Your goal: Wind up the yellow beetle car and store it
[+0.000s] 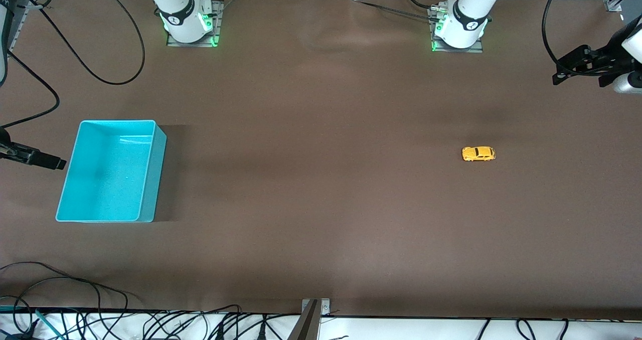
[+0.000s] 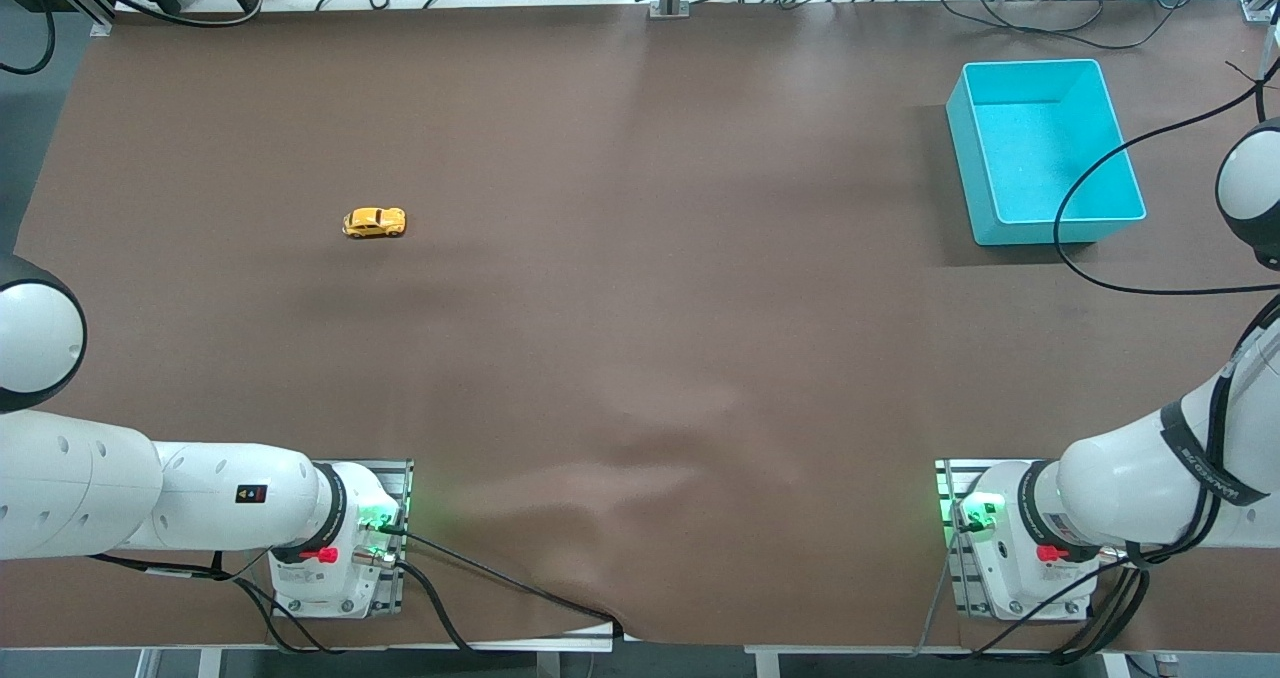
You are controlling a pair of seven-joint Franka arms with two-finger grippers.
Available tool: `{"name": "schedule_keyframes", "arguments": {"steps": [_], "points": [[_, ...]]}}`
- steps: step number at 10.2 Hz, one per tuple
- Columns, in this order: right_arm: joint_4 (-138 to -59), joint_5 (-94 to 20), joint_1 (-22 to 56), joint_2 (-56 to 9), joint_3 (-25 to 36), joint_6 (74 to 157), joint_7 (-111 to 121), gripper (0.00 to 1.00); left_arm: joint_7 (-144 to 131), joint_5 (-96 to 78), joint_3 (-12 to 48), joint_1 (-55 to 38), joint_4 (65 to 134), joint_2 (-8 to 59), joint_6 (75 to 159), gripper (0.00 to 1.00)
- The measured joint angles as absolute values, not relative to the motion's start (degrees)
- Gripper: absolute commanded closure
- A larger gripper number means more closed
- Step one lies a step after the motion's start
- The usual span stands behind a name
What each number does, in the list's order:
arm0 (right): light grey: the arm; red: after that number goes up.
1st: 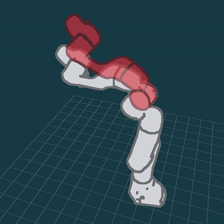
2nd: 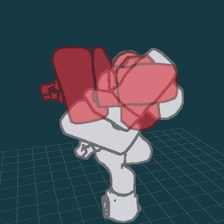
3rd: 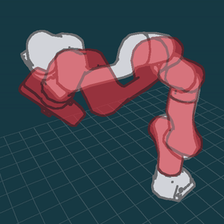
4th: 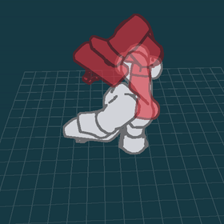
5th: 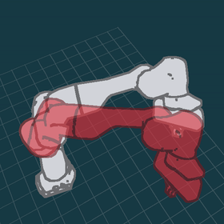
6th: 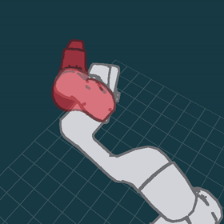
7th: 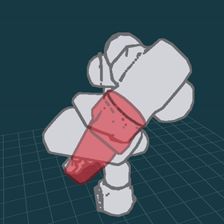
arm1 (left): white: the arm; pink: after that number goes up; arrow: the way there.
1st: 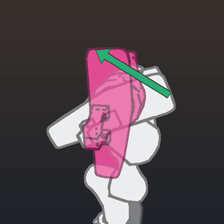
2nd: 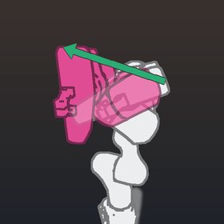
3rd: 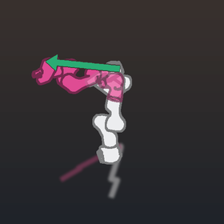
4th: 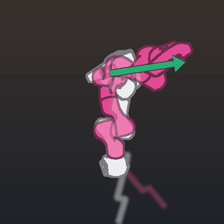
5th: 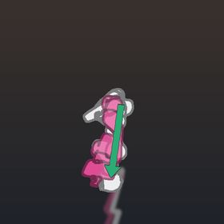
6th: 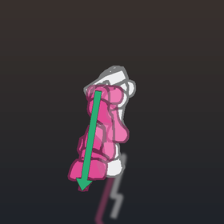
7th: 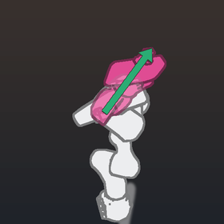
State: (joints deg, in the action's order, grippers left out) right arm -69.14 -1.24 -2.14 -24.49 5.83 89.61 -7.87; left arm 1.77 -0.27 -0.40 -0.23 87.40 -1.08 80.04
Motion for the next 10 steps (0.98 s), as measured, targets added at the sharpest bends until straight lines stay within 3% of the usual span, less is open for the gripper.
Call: {"name": "schedule_keyframes", "arguments": {"steps": [10], "points": [[-69.1, -1.3, -2.1, -24.3, 5.8, 90.2, -7.8, 0.0, 1.8, -0.3, -0.5, -0.2, 87.4, -1.0, 80.0, 0.0]]}}
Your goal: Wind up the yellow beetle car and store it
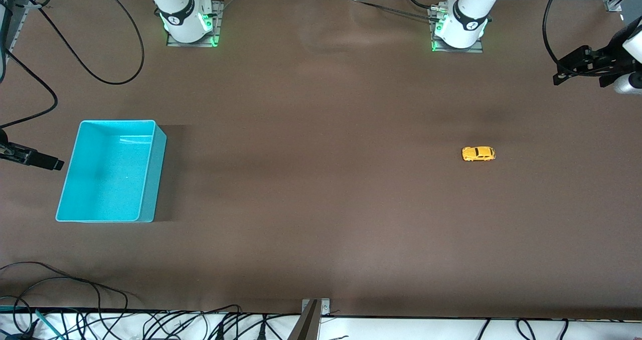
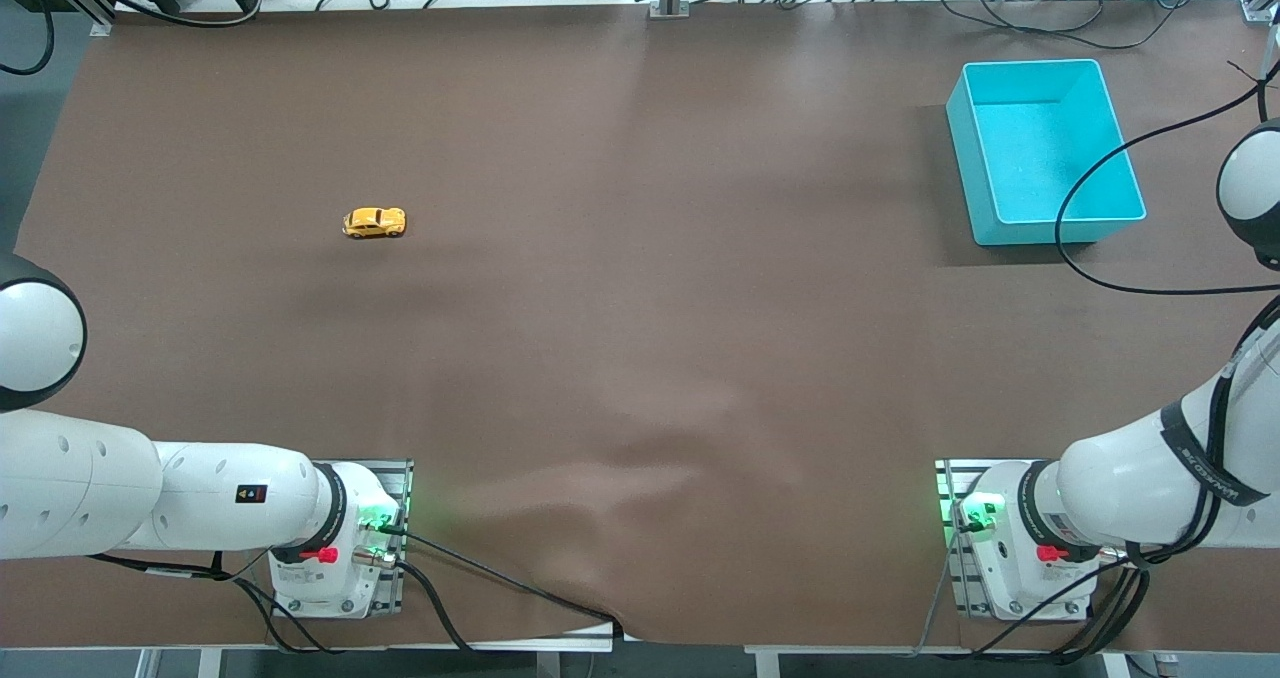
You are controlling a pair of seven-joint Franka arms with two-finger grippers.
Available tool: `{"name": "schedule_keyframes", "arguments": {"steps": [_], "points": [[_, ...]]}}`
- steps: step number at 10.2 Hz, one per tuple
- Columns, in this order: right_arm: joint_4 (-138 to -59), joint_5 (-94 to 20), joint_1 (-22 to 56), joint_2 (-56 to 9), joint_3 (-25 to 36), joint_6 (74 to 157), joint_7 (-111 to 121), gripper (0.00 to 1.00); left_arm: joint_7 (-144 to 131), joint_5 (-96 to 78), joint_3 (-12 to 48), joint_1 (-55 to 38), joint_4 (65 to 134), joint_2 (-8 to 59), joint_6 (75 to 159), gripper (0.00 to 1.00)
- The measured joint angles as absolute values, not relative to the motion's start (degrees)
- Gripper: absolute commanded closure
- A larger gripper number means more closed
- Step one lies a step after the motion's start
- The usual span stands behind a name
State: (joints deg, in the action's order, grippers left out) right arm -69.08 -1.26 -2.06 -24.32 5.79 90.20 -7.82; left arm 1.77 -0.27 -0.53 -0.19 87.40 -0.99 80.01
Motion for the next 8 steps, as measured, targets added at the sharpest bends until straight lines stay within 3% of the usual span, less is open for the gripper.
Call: {"name": "schedule_keyframes", "arguments": {"steps": [8], "points": [[-69.0, -1.3, -0.6, -23.4, 4.1, 91.1, -7.8, 0.0, 1.8, -0.3, -0.5, -0.2, 87.4, -0.9, 80.0, 0.0]]}}
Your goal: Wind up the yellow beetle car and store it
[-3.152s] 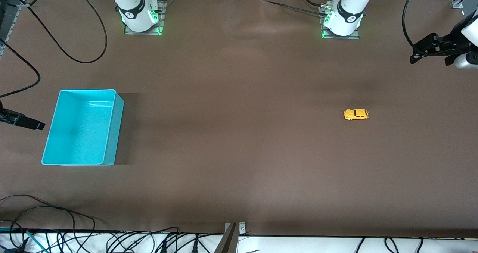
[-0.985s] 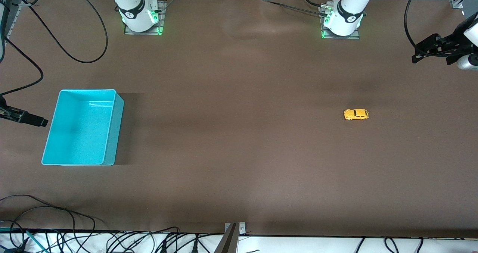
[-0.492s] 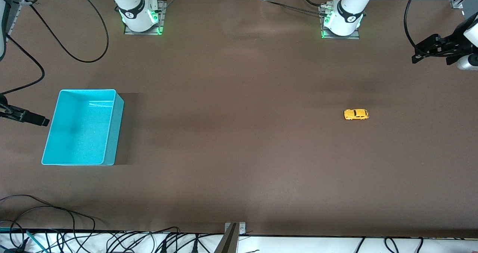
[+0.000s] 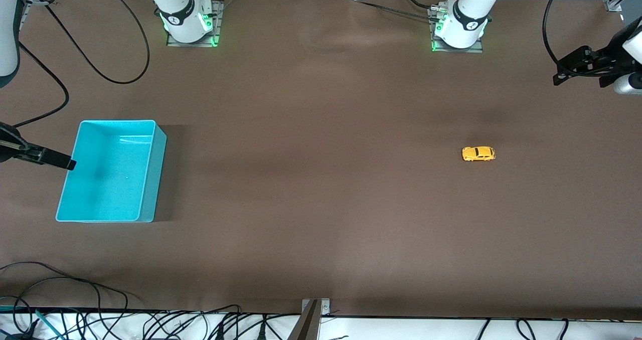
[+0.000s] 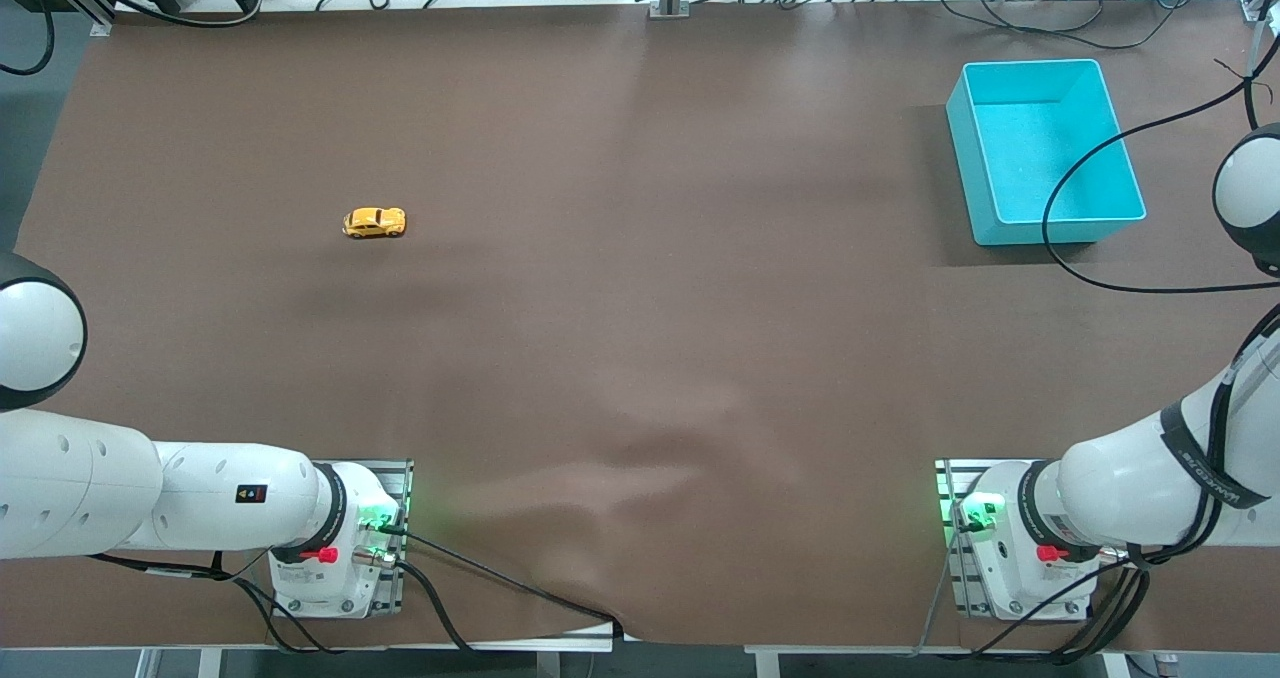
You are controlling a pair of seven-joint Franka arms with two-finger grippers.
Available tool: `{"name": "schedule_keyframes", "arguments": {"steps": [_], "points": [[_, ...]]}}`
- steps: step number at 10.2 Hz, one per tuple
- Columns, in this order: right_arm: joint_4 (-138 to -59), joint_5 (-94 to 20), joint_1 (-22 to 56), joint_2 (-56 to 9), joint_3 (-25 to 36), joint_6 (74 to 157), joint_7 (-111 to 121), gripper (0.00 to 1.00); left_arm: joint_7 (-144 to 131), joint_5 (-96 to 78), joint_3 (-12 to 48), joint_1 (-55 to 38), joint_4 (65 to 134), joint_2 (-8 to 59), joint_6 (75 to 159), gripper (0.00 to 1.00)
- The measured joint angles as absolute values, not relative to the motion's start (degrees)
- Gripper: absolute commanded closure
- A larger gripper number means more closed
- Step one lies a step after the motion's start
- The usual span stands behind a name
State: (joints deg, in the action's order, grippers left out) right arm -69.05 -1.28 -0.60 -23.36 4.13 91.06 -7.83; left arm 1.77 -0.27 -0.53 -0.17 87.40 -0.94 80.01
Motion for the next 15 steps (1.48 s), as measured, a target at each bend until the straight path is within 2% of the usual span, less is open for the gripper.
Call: {"name": "schedule_keyframes", "arguments": {"steps": [15], "points": [[-69.0, -1.3, -0.4, -22.7, 1.9, 91.7, -7.8, 0.0, 1.8, -0.3, -0.3, -0.2, 87.4, -0.9, 79.8, 0.0]]}}
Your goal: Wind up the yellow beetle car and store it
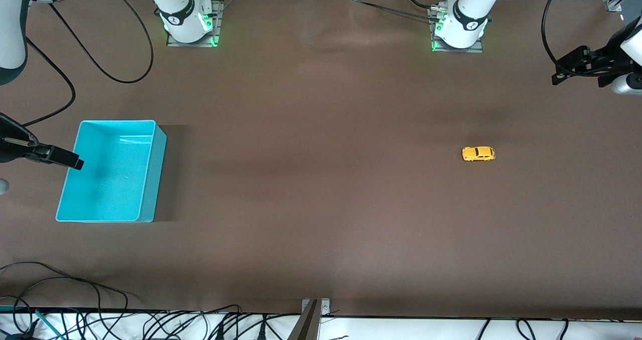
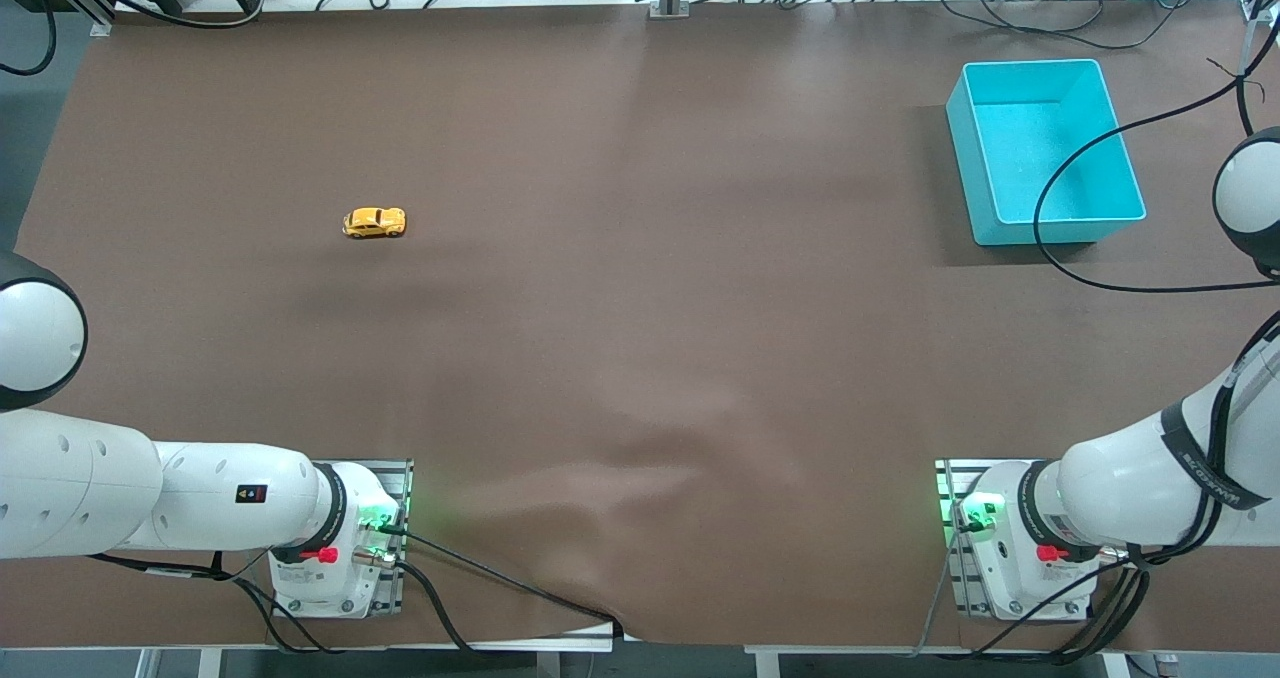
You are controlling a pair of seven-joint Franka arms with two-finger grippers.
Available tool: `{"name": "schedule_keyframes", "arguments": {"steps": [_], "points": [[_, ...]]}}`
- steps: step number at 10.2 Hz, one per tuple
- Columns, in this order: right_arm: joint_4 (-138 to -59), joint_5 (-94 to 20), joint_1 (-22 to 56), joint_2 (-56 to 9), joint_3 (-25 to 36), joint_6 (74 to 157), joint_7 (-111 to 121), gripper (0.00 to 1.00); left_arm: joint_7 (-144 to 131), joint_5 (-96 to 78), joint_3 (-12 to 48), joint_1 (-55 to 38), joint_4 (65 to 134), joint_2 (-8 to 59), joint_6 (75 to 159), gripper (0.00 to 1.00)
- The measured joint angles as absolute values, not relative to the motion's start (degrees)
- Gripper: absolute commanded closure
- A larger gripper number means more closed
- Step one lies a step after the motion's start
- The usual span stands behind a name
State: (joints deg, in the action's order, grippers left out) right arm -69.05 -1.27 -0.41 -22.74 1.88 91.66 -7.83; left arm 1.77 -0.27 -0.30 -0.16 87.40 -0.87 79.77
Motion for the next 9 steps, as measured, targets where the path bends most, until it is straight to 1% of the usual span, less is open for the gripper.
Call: {"name": "schedule_keyframes", "arguments": {"steps": [9], "points": [[-69.0, -1.3, 0.0, -22.7, 1.8, 93.1, -7.8, 0.0, 1.8, -0.3, -0.6, 0.6, 89.0, 3.6, 81.1, 0.0]]}}
